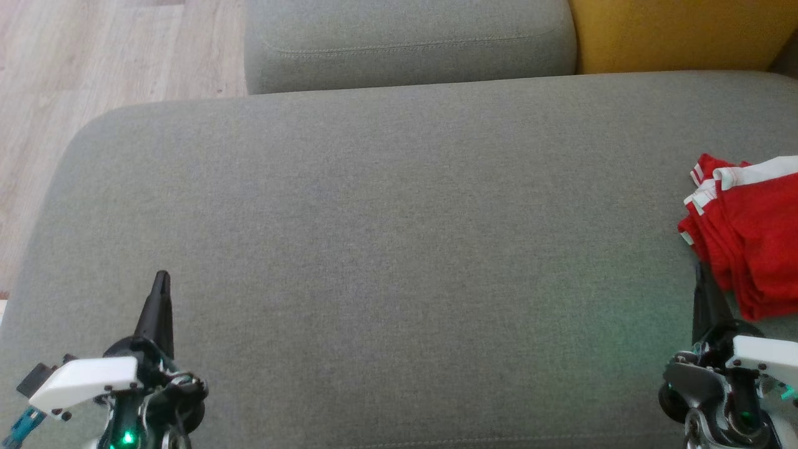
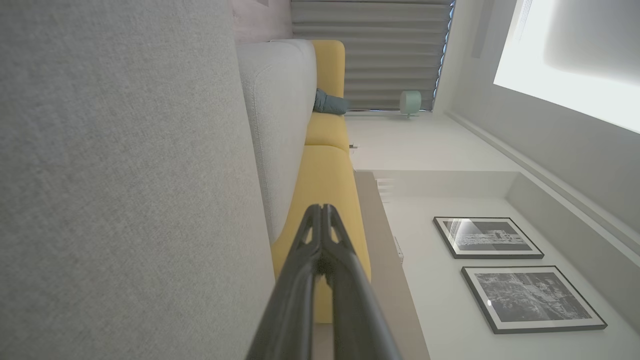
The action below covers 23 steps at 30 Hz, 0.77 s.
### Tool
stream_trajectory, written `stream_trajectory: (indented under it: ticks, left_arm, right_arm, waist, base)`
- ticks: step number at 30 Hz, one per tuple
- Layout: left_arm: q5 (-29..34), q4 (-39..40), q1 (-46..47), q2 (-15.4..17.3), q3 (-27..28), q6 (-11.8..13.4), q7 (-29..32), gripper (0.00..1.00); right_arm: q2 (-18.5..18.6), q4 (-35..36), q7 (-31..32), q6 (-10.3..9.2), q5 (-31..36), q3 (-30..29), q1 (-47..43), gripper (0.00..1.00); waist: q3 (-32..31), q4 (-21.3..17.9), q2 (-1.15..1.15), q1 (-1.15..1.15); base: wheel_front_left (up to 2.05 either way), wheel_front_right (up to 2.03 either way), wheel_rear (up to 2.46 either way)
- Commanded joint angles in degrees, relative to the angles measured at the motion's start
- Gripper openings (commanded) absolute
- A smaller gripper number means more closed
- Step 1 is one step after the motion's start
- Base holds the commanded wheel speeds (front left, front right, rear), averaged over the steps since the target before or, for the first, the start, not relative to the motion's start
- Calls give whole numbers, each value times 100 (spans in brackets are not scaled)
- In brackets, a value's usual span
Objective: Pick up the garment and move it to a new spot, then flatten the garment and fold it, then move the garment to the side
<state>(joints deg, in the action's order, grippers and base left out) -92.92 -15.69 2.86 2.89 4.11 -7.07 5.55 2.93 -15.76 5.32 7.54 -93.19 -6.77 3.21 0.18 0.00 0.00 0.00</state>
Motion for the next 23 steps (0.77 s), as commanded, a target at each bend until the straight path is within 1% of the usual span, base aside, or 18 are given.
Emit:
stream_trajectory:
  ticks: [1, 23]
  left_arm:
    - [34, 167, 328, 37, 190, -42, 53, 0]
    - [46, 166, 330, 27, 205, -42, 65, 0]
  right_arm:
    - [50, 177, 58, -5, 42, 98, 291, 0]
    - [35, 176, 74, -5, 59, 78, 293, 0]
  waist:
    - [0, 0, 0, 0]
    - [0, 0, 0, 0]
  base:
    - [0, 0, 0]
    - [0, 0, 0]
